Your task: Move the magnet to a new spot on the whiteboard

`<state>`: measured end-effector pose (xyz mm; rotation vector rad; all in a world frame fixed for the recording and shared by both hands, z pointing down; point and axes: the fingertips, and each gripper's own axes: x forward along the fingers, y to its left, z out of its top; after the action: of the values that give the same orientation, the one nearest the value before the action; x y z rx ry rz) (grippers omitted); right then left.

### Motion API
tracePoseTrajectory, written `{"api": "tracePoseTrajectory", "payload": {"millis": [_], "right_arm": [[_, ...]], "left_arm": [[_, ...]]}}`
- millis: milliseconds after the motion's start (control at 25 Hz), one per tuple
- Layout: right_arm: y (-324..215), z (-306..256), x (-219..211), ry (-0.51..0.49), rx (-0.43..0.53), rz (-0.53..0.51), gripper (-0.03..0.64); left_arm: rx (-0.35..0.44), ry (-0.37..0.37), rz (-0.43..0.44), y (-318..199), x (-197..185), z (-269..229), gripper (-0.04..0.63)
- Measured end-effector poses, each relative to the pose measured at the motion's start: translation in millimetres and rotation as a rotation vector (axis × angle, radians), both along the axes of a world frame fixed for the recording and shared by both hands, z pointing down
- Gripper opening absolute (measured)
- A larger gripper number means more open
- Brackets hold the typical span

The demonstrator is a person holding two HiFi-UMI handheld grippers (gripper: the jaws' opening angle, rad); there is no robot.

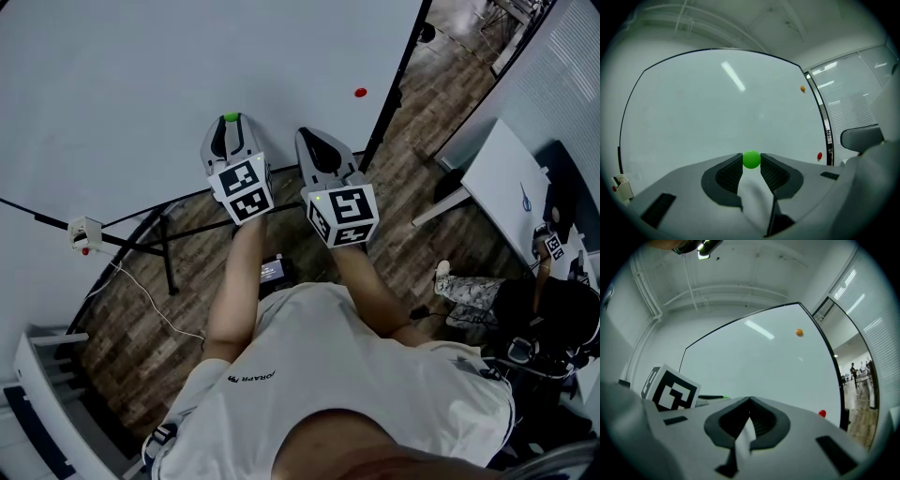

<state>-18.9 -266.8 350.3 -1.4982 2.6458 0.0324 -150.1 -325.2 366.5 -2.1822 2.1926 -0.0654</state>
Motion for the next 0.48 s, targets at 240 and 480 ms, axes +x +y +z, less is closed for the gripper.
{"api": "tracePoseTrajectory", "payload": {"millis": [240,480], "right_arm": [[0,1,1,0.002,-0.001,-0.004,0.012],[0,1,1,0.001,-0.003,-0.003,0.012]], "left_arm": [[0.006,-0.03,0.0,-10,1,-4,0.118],[-0.002,-0.047,-0.006,-19,-2,-5,0.118]]}}
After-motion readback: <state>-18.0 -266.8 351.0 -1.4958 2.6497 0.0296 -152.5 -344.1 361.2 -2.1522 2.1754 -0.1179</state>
